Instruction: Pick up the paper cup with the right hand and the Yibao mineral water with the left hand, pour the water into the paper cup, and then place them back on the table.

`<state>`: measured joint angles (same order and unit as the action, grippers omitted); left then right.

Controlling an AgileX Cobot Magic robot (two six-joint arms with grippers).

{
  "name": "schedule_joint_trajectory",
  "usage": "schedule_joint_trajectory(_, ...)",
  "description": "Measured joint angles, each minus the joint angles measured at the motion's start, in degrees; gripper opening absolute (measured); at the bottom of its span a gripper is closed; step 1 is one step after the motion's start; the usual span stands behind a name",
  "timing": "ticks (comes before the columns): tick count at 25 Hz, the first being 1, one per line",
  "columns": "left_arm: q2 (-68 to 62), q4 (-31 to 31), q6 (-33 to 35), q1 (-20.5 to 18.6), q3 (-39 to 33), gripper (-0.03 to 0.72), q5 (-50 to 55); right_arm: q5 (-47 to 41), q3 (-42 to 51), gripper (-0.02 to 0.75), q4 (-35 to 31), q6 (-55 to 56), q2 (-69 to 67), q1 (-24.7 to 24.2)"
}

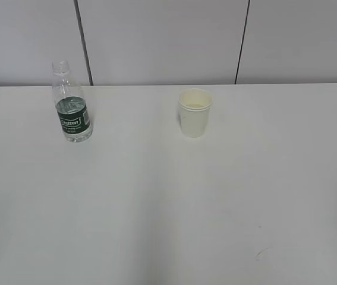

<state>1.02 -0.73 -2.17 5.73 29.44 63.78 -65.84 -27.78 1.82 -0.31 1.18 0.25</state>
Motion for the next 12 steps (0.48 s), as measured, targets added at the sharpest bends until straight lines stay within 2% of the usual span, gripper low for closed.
schedule_joint_trajectory(12,0.00,0.00,0.00,0.00,0.00,0.511,0.00,0.00,0.00,0.551,0.09,0.00,0.00,0.00)
